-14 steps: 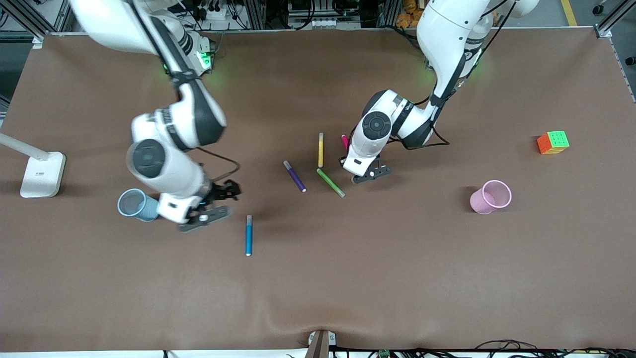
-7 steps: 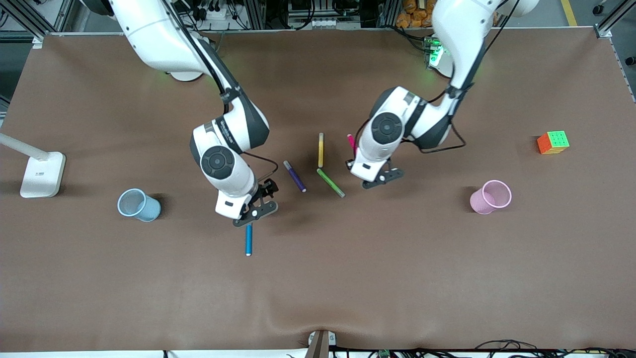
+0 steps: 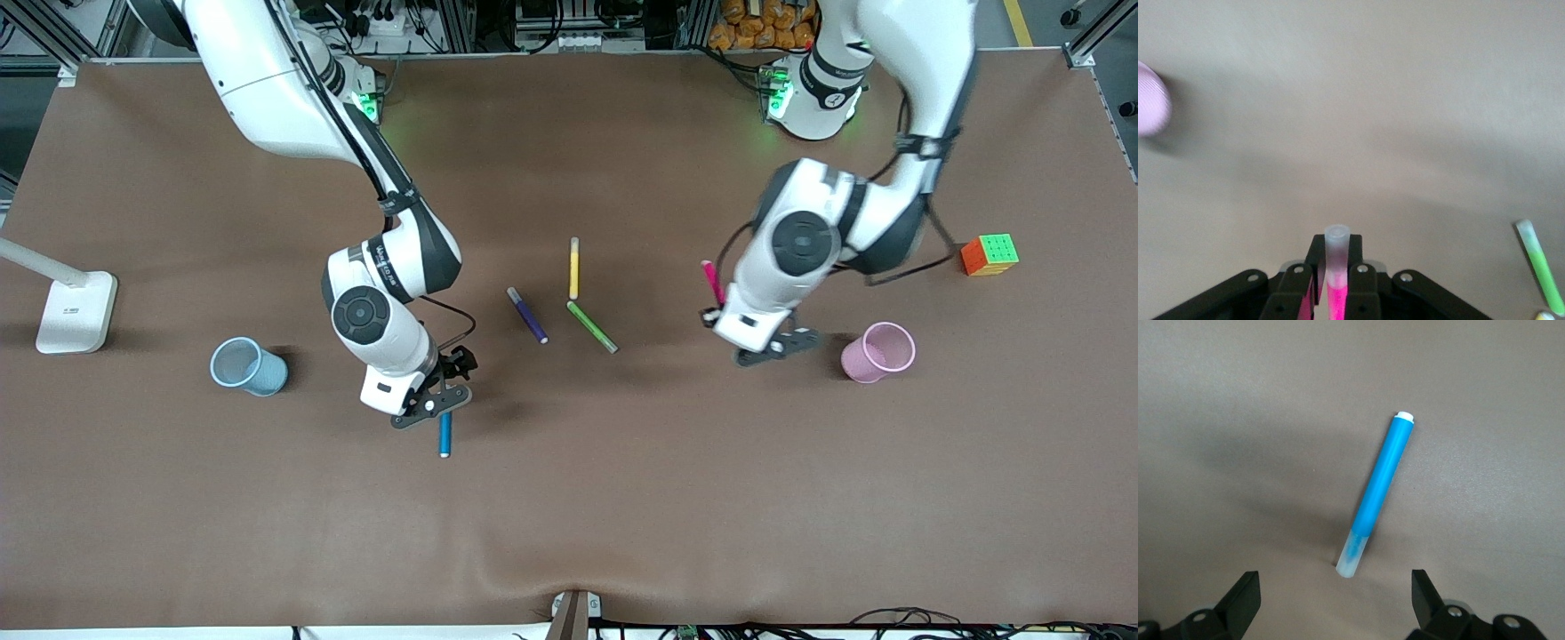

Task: Place pink and blue markers in matching cups
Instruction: 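Grasp the blue marker with the right gripper while the left gripper carries pink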

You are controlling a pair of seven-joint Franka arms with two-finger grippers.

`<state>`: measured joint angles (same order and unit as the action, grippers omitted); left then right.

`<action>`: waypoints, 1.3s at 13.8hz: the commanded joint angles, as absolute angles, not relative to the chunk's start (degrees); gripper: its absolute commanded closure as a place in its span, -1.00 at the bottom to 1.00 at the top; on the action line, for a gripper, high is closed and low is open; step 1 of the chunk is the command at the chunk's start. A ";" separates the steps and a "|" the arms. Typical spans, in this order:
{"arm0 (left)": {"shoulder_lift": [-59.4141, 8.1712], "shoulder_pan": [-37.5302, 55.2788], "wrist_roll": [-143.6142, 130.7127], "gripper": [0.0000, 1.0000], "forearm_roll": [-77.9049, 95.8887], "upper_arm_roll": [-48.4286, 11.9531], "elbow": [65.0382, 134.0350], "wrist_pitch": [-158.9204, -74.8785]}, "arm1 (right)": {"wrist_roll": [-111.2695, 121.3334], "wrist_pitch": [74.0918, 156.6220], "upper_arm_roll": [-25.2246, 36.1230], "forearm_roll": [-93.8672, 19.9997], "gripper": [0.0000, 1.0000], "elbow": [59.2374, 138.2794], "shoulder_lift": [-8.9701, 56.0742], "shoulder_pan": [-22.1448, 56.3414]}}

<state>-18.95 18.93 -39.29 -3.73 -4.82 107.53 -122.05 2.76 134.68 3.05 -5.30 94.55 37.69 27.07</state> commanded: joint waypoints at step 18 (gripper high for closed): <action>-18.11 1.58 -29.62 1.00 -28.03 -4.75 99.30 -118.72 | 2.37 140.01 2.37 -11.16 -0.18 91.32 45.00 24.70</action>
